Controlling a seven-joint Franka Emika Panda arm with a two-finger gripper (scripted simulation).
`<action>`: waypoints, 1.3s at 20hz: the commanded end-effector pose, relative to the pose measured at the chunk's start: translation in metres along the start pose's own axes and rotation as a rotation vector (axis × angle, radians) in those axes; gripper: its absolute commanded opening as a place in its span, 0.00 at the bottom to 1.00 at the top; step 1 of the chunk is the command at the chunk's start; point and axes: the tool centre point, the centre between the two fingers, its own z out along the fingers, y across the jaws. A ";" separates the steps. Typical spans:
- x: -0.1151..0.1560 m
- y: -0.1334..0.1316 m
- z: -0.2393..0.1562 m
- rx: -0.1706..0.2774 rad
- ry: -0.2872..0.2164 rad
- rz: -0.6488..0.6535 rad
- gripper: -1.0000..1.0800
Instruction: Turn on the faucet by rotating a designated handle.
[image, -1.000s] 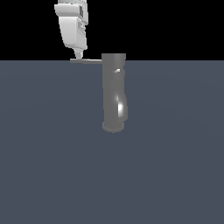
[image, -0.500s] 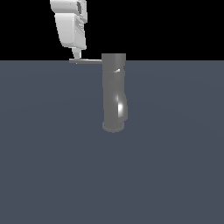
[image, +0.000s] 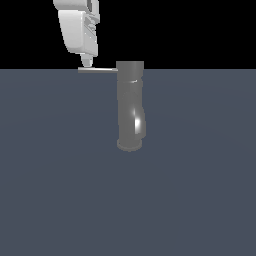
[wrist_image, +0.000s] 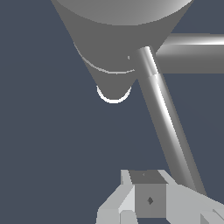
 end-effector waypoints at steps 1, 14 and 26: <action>0.000 0.010 0.000 -0.004 0.001 -0.001 0.00; 0.006 0.039 0.000 -0.001 0.001 0.001 0.00; 0.040 0.072 0.000 -0.002 0.001 0.000 0.00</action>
